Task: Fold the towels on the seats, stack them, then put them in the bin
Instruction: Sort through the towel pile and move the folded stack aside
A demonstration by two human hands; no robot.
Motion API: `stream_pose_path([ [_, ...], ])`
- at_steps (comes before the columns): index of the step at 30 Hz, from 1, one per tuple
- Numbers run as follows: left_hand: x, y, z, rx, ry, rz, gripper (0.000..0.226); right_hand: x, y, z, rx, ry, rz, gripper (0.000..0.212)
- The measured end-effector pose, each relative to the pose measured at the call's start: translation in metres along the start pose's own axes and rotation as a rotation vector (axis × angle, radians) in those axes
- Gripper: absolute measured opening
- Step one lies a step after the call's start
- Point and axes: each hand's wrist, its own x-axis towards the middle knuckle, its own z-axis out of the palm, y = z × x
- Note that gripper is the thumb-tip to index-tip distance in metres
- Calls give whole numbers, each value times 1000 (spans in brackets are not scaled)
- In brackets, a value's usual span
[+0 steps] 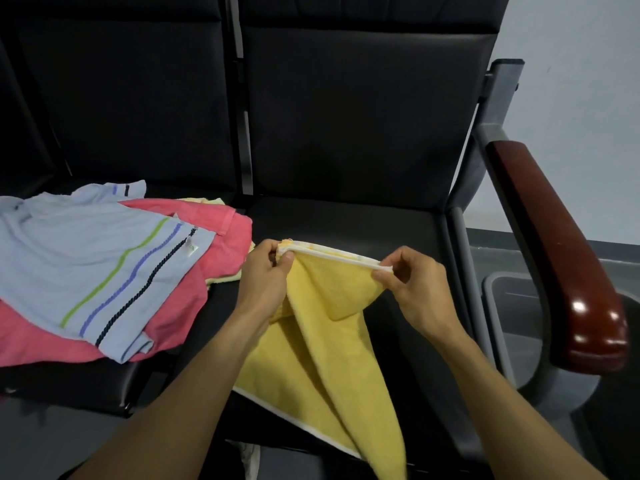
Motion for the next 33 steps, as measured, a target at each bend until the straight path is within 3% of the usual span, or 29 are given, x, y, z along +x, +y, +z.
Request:
stream_pose_path([
  [4,-1,0,2,-9,-3,16,8,3,3,-1,101,10,45,19],
  [8,-3,1,4,-5,5,55,8,3,-1,-2,10,-1,52,3],
  [15,-21,25,-6,89,21,175,11,-16,-24,-9,116,106,60,13],
  [20,-36,100,-40,108,77,267,8,-19,-96,-53,131,167,-33,10],
  [25,-61,173,-81,89,187,313,9,-31,-178,-100,-82,178,-216,16],
  [33,-109,217,-115,105,166,387,11,-67,-232,-126,-128,253,-278,12],
])
